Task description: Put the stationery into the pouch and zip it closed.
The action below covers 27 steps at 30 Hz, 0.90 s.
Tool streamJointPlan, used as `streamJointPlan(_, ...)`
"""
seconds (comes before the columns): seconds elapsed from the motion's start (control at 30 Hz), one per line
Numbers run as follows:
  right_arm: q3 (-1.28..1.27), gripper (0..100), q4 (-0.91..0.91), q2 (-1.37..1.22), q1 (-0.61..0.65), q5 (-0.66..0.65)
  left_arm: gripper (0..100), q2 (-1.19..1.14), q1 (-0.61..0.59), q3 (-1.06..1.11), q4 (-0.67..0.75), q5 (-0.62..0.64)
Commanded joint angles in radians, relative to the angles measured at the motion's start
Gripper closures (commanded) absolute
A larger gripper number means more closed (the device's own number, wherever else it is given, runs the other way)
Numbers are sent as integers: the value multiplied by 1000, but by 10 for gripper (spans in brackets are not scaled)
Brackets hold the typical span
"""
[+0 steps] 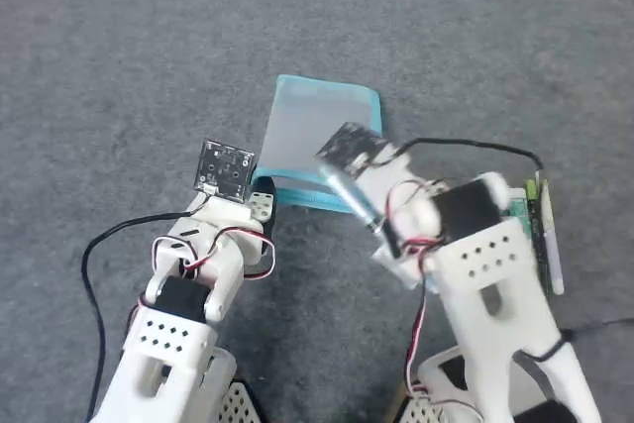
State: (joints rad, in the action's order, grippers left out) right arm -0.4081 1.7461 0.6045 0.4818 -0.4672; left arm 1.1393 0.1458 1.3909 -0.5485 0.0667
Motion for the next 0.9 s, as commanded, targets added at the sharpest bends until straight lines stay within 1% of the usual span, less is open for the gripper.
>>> streamJointPlan(0.0,-11,992,36,42,71,51,989,28,9,-19,44,17)
streamJointPlan(0.2,-37,992,36,30,87,58,989,28,9,-19,44,15)
streamJointPlan(0.4,23,992,5,-110,74,95,989,28,9,-19,44,15)
streamJointPlan(0.63,292,992,10,-355,12,178,989,28,9,-19,44,15)
streamJointPlan(0.87,578,992,44,-582,2,288,989,28,11,-5,46,15)
